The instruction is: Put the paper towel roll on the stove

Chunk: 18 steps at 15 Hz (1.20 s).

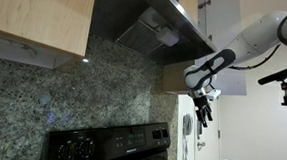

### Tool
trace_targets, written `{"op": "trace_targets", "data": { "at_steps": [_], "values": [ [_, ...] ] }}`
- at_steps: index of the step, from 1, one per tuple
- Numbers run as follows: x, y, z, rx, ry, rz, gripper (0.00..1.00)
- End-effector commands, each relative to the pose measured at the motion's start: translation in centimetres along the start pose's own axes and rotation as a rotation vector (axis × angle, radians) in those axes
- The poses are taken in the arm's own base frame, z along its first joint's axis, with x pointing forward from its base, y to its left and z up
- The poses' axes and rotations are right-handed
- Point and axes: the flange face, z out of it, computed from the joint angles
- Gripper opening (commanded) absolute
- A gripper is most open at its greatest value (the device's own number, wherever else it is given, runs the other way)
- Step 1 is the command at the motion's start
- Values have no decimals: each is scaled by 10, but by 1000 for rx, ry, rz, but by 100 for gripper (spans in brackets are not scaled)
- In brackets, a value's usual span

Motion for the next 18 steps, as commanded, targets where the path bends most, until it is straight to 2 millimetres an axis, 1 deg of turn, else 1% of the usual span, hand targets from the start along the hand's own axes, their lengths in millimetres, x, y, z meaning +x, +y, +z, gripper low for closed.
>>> {"op": "trace_targets", "data": {
  "at_steps": [1,6,7,8,10,11,14,16,18],
  "values": [
    [0,0,0,-1,2,0,100],
    [0,0,0,-1,3,0,100],
    [2,-2,2,-8,7,-10,100],
    [4,-10,7,-35,1,-32,100],
    [7,-36,20,-93,-15,-93,100],
    [7,-55,27,-132,-12,-120,100],
    [11,-96,49,-225,-1,-237,100],
    [14,-116,58,-284,31,-303,100],
    [17,-132,64,-315,92,-372,100]
  ]
}}
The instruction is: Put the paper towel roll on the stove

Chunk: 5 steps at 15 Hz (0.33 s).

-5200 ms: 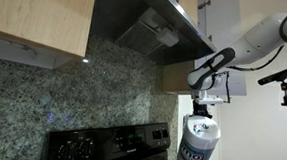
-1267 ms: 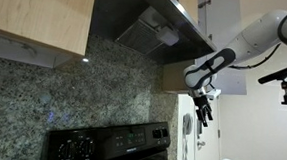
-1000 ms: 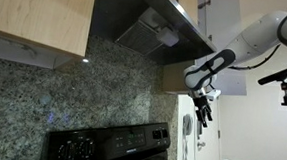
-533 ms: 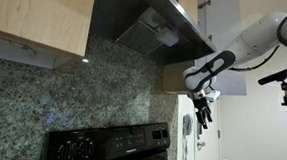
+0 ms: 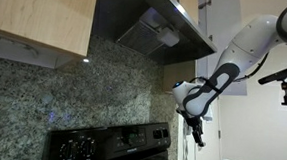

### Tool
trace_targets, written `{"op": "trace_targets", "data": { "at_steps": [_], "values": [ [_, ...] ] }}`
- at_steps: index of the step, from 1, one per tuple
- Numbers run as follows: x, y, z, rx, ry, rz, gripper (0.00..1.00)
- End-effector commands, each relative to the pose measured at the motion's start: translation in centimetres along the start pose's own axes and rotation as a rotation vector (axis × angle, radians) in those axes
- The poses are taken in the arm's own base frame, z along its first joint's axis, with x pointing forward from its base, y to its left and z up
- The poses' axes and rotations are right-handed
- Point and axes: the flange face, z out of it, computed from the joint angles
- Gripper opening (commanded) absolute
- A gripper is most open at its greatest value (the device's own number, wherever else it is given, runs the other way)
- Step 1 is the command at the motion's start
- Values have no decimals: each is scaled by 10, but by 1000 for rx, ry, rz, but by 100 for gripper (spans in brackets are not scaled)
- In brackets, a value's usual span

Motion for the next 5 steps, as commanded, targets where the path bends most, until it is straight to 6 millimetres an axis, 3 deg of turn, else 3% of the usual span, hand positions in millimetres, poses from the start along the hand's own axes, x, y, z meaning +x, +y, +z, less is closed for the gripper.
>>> {"op": "trace_targets", "data": {
  "at_steps": [1,3,4,5],
  "values": [
    [3,-18,-2,-80,118,-94,100],
    [13,-25,-1,-102,257,-124,100],
    [16,-21,3,-86,181,-98,100],
    [17,-24,4,-94,220,-109,100]
  ]
}}
